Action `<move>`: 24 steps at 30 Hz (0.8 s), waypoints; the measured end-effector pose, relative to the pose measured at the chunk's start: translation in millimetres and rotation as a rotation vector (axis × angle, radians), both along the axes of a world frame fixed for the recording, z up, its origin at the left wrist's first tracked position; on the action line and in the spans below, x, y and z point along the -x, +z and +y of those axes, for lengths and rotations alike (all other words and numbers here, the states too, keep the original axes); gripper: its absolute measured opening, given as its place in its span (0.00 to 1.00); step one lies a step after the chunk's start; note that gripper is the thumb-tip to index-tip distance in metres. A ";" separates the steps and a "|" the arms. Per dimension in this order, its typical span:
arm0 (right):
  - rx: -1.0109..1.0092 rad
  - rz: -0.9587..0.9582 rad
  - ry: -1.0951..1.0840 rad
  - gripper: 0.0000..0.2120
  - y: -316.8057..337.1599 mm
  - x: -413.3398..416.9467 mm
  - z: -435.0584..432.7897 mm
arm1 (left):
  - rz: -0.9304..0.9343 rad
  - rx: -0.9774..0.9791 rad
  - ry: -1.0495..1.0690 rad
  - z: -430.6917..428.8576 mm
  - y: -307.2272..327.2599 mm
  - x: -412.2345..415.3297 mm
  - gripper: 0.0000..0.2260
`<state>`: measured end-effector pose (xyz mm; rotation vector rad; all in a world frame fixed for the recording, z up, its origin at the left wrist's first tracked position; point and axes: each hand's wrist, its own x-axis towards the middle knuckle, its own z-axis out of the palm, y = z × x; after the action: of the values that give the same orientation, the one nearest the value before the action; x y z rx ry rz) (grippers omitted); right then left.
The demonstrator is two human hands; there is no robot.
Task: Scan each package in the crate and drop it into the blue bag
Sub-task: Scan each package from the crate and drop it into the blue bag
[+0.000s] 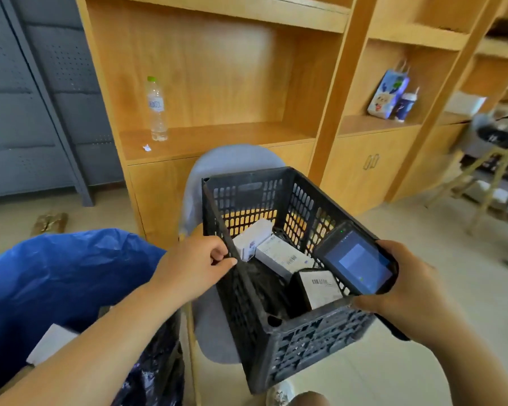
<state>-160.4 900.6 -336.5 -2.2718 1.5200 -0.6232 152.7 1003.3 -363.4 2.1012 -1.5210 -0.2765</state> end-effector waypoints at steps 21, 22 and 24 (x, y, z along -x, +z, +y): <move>-0.039 0.122 -0.225 0.40 -33.9 68.7 -75.3 | -0.283 -0.787 -0.545 -260.1 -147.7 116.5 0.27; -0.043 0.130 -0.226 0.40 -35.3 68.3 -79.4 | -0.247 -0.802 -0.524 -265.1 -155.5 115.7 0.26; -0.049 0.147 -0.225 0.40 -37.3 67.3 -87.0 | -0.161 -0.837 -0.475 -273.3 -169.3 113.4 0.24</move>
<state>-227.8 813.6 -373.8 -2.1689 1.8578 -0.4795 39.4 730.0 -532.7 2.3345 -2.2696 -1.0989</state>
